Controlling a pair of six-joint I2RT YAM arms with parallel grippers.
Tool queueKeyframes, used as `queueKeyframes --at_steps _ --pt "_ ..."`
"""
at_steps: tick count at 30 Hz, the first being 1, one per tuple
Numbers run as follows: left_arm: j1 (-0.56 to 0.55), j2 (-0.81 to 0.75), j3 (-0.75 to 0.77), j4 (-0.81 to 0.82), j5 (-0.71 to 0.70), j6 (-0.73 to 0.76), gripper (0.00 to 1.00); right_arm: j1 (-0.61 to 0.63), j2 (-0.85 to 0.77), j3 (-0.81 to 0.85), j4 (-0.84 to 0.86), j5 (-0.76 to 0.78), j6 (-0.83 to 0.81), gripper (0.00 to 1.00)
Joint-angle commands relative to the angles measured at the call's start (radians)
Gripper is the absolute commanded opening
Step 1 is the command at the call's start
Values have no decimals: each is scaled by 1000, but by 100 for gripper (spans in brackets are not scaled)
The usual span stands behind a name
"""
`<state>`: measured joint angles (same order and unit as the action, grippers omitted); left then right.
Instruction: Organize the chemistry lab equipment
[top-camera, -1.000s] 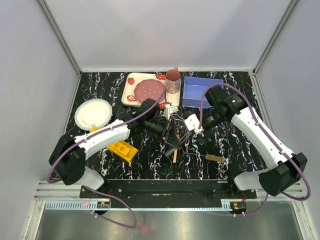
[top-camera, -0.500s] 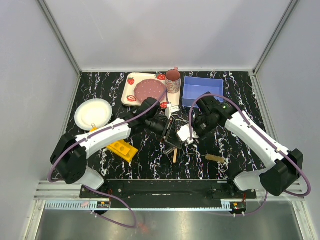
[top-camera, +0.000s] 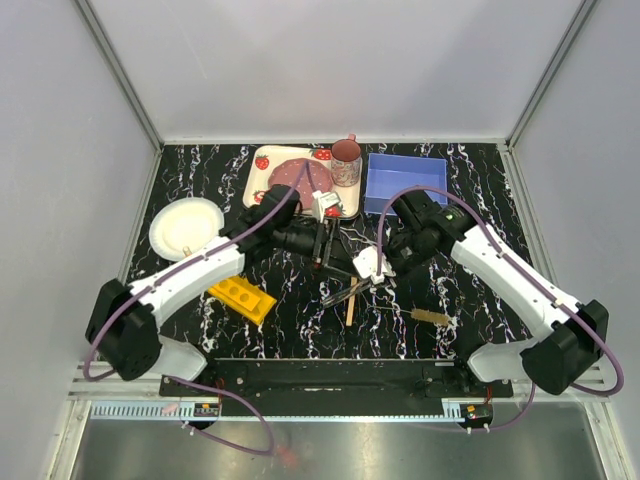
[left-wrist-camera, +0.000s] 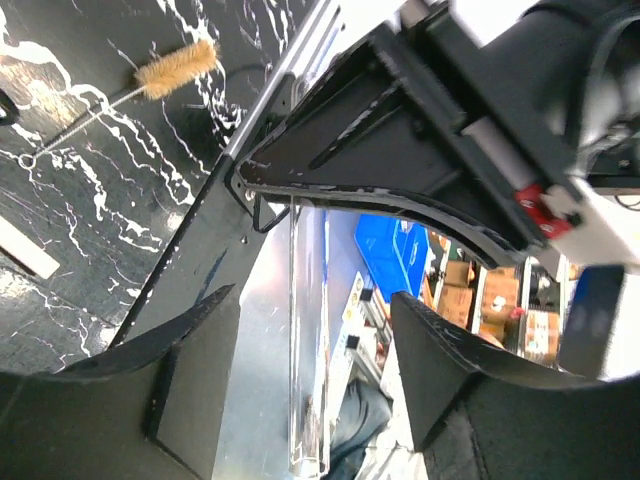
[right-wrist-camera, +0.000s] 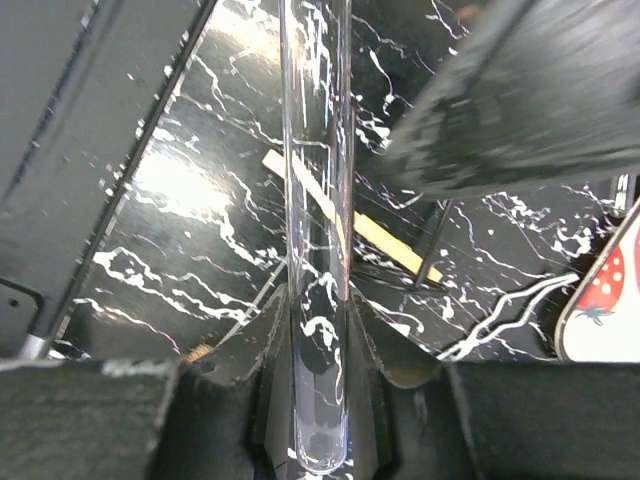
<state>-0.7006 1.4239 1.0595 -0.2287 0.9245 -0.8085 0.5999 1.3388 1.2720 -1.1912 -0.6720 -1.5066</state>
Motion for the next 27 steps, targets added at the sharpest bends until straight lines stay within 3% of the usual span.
queueKeyframes --at_steps 1,4,8,11,15,19,23,27 --pt "30 -123 -1 11 -84 -3 71 9 -50 -16 33 -118 130 13" --pt "56 -190 -4 -35 -150 25 79 8 -69 -34 70 -175 222 12" --pt "111 -321 -10 -72 -285 57 81 8 -85 -71 133 -215 333 11" --pt "118 -460 -30 -46 -470 100 96 -2 -93 -92 214 -236 469 10" --pt "118 -667 -191 132 -714 37 99 -25 -93 -120 362 -290 741 11" --pt "118 -799 -441 375 -809 -136 99 -74 -86 -160 563 -346 969 12" --pt "116 -823 -565 523 -840 -300 99 -104 -72 -186 683 -379 1181 12" --pt "75 -748 -541 598 -852 -307 99 -109 -52 -229 800 -402 1282 13"
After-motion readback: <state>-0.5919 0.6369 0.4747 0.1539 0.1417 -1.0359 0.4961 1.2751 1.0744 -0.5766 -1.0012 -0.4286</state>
